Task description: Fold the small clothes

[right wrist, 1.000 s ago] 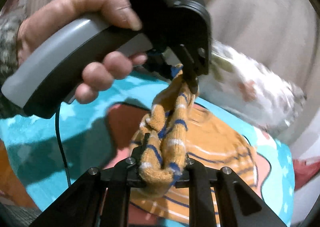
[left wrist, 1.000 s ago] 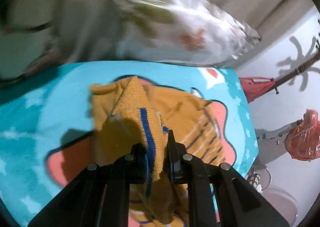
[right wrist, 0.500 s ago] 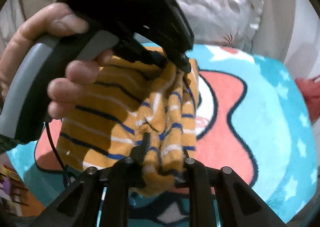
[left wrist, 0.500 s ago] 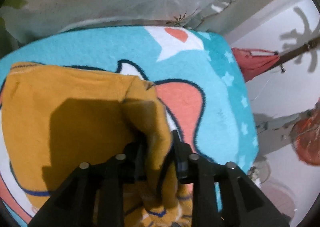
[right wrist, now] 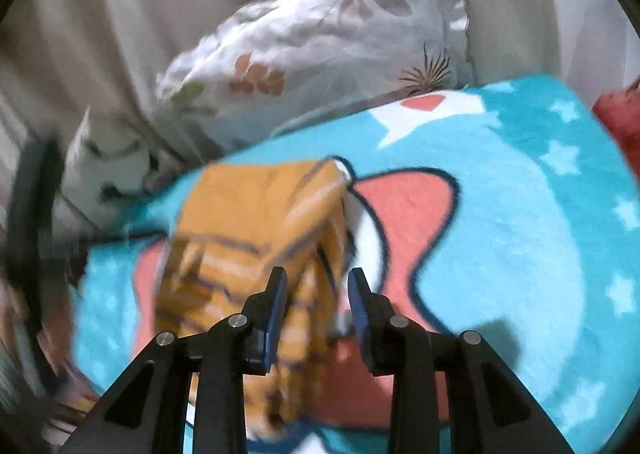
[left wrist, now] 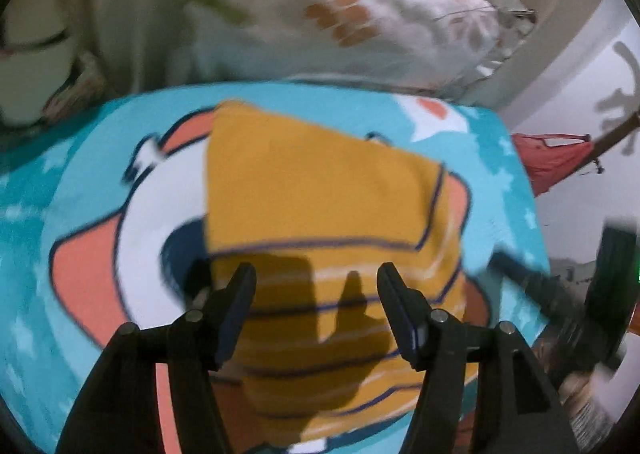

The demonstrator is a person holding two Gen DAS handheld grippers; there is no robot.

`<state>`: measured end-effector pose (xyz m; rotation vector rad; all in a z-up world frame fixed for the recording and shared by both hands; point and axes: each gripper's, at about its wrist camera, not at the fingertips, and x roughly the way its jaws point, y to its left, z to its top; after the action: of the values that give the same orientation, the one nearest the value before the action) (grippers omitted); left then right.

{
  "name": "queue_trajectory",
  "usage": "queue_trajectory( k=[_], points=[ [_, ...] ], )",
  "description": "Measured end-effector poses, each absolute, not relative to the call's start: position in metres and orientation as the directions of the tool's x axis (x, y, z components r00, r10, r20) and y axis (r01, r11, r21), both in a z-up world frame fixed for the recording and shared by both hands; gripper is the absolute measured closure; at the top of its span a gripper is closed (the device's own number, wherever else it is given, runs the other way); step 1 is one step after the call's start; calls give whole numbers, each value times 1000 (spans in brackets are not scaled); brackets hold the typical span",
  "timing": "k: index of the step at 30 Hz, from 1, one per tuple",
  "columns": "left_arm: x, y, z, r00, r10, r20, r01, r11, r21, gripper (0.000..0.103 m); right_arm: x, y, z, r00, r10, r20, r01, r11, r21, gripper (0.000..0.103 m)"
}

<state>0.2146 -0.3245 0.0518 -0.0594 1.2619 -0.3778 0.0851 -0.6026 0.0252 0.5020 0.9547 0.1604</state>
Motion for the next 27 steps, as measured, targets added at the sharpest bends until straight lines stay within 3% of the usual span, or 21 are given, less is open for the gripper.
queue_trajectory(
  k=[4,5,6,14,15,17,27],
  points=[
    [193,-312,31,246,-276,-929,191,954,-233,41,133,-594,8,492,435,-754,81,840,537,69],
    [189,-309,24,241,-262,-935,172,959,-225,41,142,-589,-1,462,437,-772,78,847,526,87],
    [185,-307,19,236,-251,-939,161,963,-217,41,153,-585,-8,430,445,-785,70,851,521,95],
    [159,-304,2,231,-223,-947,134,971,-196,39,188,-572,-30,393,313,-865,58,930,363,95],
    [159,-303,1,231,-217,-948,129,973,-191,37,185,-573,-29,399,302,-866,64,933,355,91],
    [158,-302,-1,226,-212,-951,120,975,-189,34,180,-578,-24,413,286,-865,83,933,349,82],
    [151,-304,15,268,-185,-945,109,981,-161,34,142,-594,35,551,271,-789,86,922,377,79]
  ],
)
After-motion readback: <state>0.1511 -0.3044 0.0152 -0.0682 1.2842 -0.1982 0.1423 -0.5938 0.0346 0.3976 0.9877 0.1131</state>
